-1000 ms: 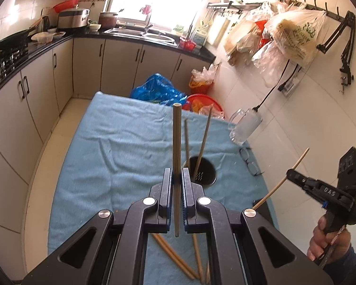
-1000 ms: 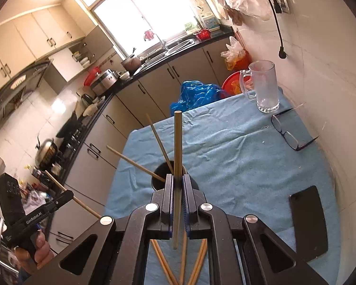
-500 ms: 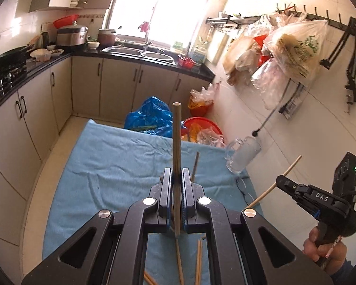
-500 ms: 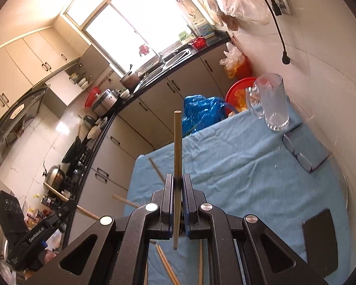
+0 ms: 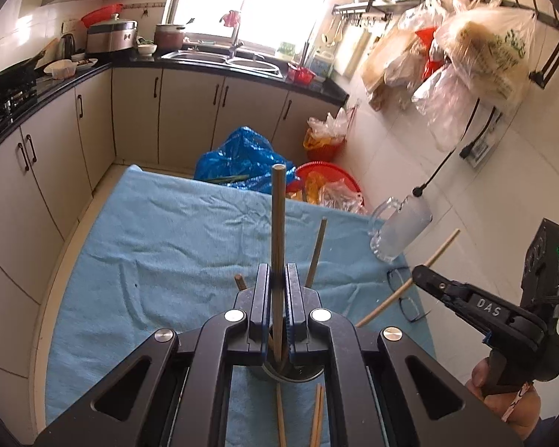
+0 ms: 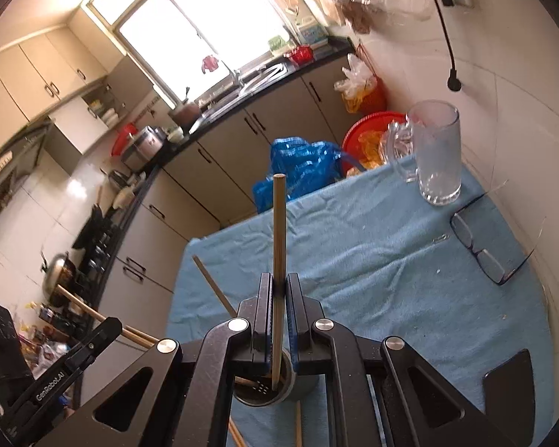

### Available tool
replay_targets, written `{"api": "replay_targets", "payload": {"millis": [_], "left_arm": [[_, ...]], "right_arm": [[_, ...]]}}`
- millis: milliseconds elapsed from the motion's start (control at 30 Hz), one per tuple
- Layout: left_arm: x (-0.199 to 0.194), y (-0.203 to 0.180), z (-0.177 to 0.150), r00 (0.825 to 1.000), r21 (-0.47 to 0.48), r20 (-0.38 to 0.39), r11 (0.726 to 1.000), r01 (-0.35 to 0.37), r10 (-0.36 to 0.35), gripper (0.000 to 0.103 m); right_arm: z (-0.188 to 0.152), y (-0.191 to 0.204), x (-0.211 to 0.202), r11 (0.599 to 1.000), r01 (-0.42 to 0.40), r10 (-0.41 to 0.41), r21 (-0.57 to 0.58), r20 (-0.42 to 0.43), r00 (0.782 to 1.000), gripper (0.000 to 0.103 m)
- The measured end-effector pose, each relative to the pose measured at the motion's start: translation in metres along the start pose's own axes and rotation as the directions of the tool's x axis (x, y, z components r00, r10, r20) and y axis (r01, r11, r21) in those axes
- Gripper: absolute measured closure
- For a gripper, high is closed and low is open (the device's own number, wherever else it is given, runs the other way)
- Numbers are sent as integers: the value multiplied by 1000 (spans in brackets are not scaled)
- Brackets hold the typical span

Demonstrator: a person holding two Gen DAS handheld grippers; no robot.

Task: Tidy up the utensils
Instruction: 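Carry both upright chopsticks over the black cup, lower them in and open, then move both open tools back toward the remaining chopsticks on the cloth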

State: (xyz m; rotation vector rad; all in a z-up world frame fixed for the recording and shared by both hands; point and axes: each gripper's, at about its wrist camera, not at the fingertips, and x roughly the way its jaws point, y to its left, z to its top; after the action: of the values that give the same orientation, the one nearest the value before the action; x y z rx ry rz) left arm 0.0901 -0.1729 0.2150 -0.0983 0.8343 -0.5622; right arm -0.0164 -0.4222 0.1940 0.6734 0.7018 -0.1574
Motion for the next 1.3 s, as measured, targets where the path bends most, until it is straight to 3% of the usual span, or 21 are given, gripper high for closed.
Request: {"api": "replay_targets", "payload": {"millis": [200,367,500,567,833,1033,1300], "left_arm": [[13,1,-5,1000,14,-25,1000,-2,3,97],[15,5,-6,999,4,-38,1000,1,-1,96],[10,7,-7,999,-1,-36,1000,13,-13,93],[4,7,-7,999,2,-29,1000,16,-16,87],[-27,10,-8,999,-3,2,999,46,-46,86],[-61,17,-16,997,-6,29,998,66,-66,85],[-92,59,-47,1000,-40,12,999,26,-25,83]], "right_arm": [[-15,-2,22,1000,14,-15,-16,-71,997,95],[-17,-4,24,1000,9,-10,-14,-82,997,95],[-18,-2,18,1000,12,-13,-18,-74,997,94],[-19,-1,13,1000,10,-12,-17,-70,997,93],[-32,-13,-19,1000,13,-12,28,-54,998,88],[-60,-25,-30,998,34,-29,51,-93,995,88],[-120,-41,-15,996,71,-57,60,-211,976,88]]}}
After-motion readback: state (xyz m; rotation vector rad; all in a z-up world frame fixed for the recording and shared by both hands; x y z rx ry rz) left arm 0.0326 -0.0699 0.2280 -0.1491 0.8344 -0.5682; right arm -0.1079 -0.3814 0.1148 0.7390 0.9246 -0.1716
